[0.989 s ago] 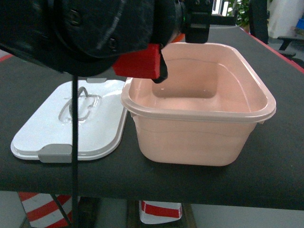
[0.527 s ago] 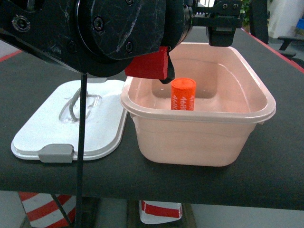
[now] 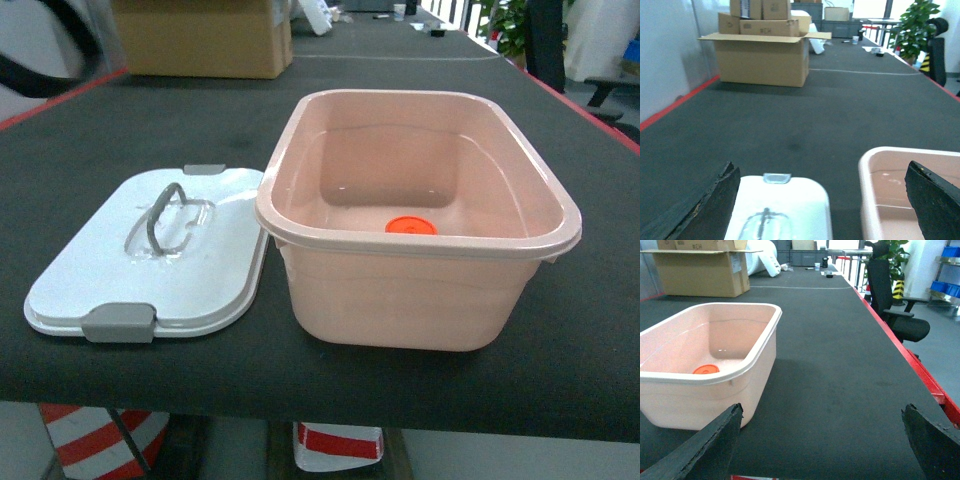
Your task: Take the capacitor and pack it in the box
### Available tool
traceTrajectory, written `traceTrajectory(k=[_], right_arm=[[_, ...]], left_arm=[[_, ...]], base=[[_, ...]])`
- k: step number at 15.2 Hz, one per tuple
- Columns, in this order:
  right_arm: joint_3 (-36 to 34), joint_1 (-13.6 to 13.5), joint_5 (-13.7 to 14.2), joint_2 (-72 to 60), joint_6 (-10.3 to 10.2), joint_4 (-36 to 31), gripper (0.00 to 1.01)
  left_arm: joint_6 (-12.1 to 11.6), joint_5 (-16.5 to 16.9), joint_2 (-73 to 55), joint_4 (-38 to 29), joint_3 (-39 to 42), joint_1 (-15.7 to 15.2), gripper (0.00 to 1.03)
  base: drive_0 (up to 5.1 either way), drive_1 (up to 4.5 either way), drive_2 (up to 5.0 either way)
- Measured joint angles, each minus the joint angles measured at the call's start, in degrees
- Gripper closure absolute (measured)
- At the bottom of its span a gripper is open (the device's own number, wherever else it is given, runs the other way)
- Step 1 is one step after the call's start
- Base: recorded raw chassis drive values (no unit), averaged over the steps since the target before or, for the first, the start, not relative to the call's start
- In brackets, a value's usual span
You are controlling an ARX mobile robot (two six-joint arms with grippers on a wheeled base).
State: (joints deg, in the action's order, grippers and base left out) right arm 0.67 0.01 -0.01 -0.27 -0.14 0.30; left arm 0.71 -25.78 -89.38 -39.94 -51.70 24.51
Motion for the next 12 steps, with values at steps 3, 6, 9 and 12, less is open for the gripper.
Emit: traceTrajectory(k=[3,6,9,12], right_arm=[[0.0,0.0,0.0,0.0,0.0,0.0,0.03],[0.0,0.0,0.0,0.0,0.0,0.0,0.03],[0.0,0.0,0.0,0.0,0.0,0.0,0.03],[0.0,0.0,0.0,0.0,0.0,0.0,0.03]], left_arm=[[-0.7,2.2,6.2,0.7,7.9,-10.4,0.05],[0.3,4.6,-1.6,-3.2,9.4,-14.6,0.05],[0.8,8.0,-13.9,-8.3,6.7,-15.6,0.05],[0.8,10.1,-24.9,-10.8,0.2,-16.9,0.05]], base=[[0.0,0.00,0.0],[0.0,0.00,0.0],[0.0,0.00,0.0],[0.0,0.00,0.0]])
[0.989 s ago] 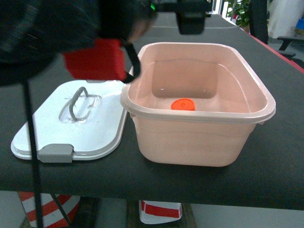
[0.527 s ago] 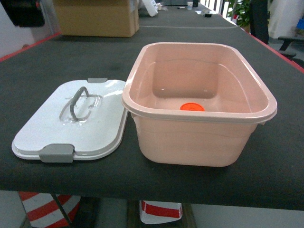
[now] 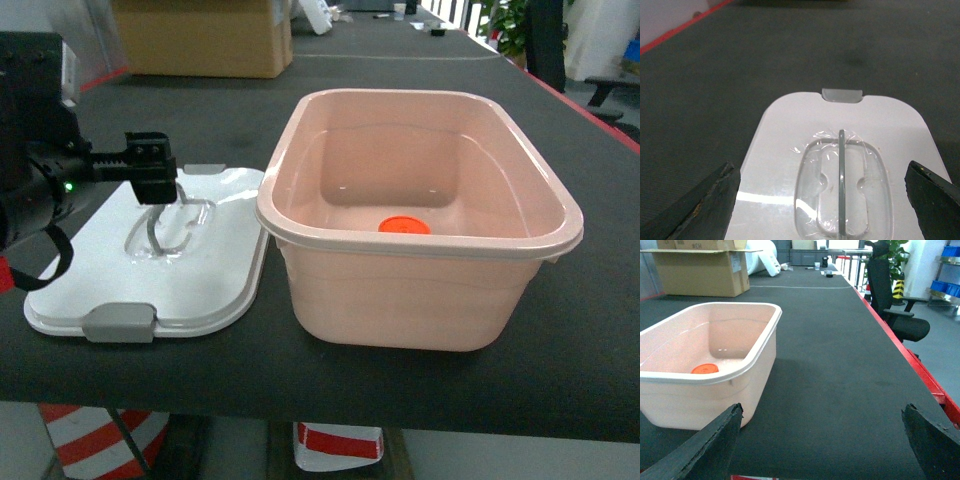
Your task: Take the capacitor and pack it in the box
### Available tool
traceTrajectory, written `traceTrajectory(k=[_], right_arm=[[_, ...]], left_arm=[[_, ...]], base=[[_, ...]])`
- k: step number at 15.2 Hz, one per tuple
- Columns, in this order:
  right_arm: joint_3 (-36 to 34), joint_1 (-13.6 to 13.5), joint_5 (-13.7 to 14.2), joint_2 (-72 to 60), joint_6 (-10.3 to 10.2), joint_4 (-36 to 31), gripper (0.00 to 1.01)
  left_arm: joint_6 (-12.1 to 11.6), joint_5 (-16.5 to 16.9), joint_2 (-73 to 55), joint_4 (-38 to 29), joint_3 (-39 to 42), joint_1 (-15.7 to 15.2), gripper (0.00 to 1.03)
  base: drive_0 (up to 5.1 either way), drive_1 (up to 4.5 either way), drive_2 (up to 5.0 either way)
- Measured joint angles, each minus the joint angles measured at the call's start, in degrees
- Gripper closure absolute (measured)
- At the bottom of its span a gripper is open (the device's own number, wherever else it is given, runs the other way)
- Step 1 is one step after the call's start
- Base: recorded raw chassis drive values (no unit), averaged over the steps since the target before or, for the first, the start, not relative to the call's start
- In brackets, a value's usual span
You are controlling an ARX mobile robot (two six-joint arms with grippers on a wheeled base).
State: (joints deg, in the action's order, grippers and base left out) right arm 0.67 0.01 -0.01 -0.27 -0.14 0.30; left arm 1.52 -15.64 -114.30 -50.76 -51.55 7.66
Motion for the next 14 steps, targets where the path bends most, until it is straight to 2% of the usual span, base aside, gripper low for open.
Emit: traceTrajectory(k=[3,6,10,14], right_arm=[[0.0,0.0,0.0,0.0,0.0,0.0,0.03],[0.0,0.0,0.0,0.0,0.0,0.0,0.03],[0.0,0.0,0.0,0.0,0.0,0.0,0.03],[0.0,0.0,0.0,0.0,0.0,0.0,0.03]], left_arm=[[1.6,2.7,-8.8,2.8,-6.2,-0.4,0.05],[1.5,2.8,-14.2,2.8,-9.7,-0.7,0.05],[1.2,2.8,-15.9,2.6,-10.5,-0.7,0.06],[1.0,2.8,-16.6,2.3,-12.1,-0.8,0.50]], base=[[0.0,0.00,0.0],[0.0,0.00,0.0],[0.0,0.00,0.0],[0.0,0.00,0.0]])
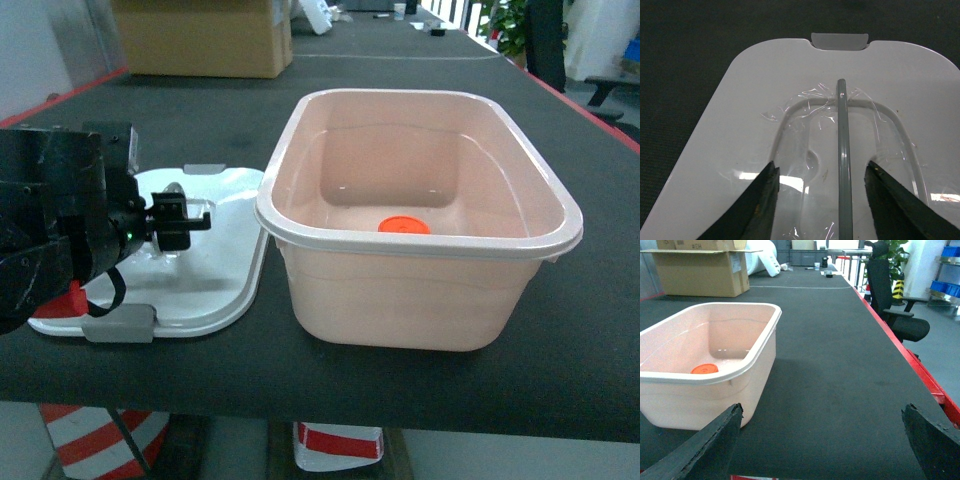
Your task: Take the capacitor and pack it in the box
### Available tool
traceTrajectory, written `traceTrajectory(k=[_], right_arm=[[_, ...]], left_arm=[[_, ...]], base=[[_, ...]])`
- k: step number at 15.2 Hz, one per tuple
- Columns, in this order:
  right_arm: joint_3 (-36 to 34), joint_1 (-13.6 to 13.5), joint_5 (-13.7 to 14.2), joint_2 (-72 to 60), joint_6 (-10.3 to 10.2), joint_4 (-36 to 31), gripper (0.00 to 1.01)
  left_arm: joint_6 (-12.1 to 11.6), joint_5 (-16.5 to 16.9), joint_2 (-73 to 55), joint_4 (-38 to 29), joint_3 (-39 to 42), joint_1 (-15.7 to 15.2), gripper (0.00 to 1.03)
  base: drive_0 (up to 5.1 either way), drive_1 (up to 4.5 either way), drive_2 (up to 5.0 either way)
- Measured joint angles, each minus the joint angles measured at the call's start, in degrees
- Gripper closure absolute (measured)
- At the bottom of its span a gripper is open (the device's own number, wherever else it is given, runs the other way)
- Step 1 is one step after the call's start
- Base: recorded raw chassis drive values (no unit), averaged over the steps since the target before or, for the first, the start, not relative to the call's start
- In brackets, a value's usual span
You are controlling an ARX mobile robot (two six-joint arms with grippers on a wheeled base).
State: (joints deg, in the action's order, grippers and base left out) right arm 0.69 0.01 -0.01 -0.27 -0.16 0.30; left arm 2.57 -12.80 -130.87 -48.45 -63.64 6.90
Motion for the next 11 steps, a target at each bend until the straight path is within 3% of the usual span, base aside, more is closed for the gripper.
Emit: traceTrajectory(k=[4,5,11], right_arm=[[0.0,0.0,0.0,0.0,0.0,0.0,0.03],[0.0,0.0,0.0,0.0,0.0,0.0,0.03],[0.0,0.0,0.0,0.0,0.0,0.0,0.03]], left_arm=[[0.0,0.0,-1.8,1.2,-2.0,-0.2,0.95],[0.0,0.1,-1.8,1.2,-2.1,0.0,1.01],[0.0,-2.1,4.8,3.7,0.9,-1.0,1.01]], base=[[0.0,0.00,0.0],[0.0,0.00,0.0],[0.0,0.00,0.0]])
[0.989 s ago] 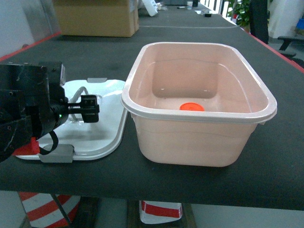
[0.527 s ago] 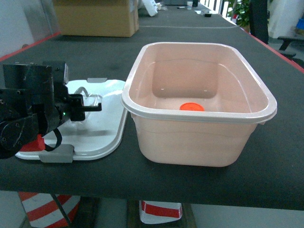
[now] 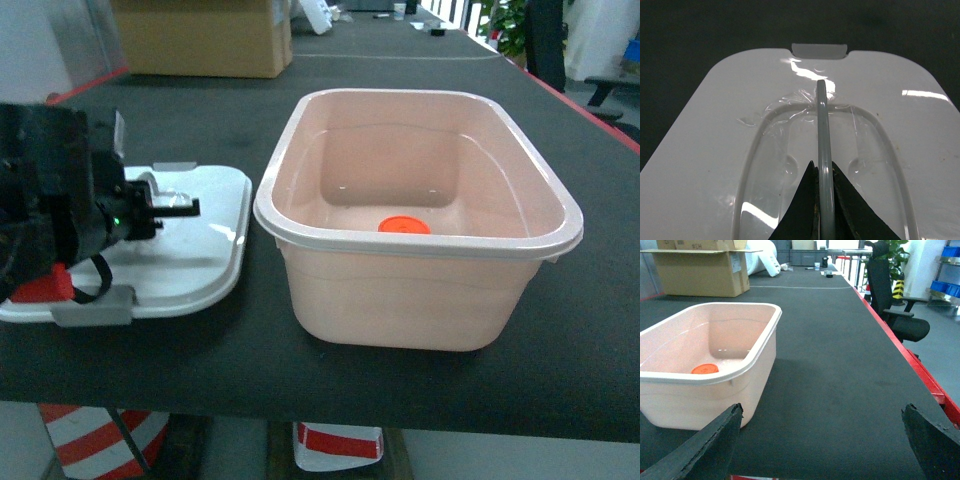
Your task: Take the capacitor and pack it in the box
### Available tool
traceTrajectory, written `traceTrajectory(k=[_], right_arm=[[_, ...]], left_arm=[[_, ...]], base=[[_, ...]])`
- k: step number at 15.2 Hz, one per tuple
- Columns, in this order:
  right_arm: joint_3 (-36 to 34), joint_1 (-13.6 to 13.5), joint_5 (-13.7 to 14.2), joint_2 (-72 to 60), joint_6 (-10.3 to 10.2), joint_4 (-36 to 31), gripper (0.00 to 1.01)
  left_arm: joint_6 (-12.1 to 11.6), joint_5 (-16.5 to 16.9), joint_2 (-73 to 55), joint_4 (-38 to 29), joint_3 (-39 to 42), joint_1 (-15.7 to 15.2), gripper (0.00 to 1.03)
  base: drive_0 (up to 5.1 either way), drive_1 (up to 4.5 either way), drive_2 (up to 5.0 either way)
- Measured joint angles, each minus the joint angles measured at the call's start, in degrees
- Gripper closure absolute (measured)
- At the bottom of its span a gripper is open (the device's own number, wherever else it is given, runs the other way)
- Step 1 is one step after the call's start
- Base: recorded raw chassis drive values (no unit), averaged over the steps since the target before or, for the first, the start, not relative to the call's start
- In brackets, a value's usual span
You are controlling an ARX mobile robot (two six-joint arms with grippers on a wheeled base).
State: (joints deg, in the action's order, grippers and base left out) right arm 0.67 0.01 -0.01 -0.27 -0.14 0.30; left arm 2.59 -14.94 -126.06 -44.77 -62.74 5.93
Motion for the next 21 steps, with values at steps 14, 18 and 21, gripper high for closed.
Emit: traceTrajectory(k=[14,18,21], right_arm=[[0.0,0.0,0.0,0.0,0.0,0.0,0.03],[0.0,0.0,0.0,0.0,0.0,0.0,0.03],[0.0,0.0,0.0,0.0,0.0,0.0,0.03]], left_arm=[[0.4,-17.9,14.0,16.1,-17.8,26.3,1.01],[4.5,-21.3,7.7,20.0,-23.3,32.1,1.01],[6.7,-22.9,6.8,21.4,-24.0,34.2,1.01]], base=[[0.0,0.00,0.0],[0.0,0.00,0.0],[0.0,0.00,0.0]])
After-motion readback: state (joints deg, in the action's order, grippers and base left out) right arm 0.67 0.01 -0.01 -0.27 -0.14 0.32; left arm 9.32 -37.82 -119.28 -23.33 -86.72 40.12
